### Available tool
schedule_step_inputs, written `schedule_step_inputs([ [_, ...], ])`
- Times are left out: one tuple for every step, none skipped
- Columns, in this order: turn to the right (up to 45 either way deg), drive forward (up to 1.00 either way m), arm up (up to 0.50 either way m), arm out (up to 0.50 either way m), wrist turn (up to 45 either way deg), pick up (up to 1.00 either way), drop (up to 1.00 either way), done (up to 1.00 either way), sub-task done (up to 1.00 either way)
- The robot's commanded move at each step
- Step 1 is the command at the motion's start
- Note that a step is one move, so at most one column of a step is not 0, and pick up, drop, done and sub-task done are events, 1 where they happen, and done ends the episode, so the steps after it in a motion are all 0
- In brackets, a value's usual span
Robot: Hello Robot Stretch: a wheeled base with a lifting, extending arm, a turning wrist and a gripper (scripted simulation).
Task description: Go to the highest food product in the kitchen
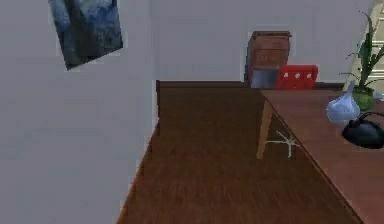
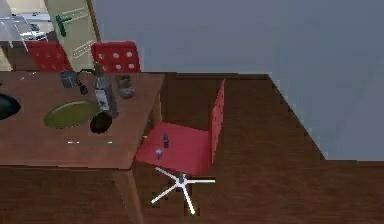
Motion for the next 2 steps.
schedule_step_inputs([
  [0.0,1.0,0.0,0.0,0.0,0.0,0.0,0.0,0.0],
  [3.0,0.0,0.0,0.0,0.0,0.0,0.0,0.0,0.0],
])
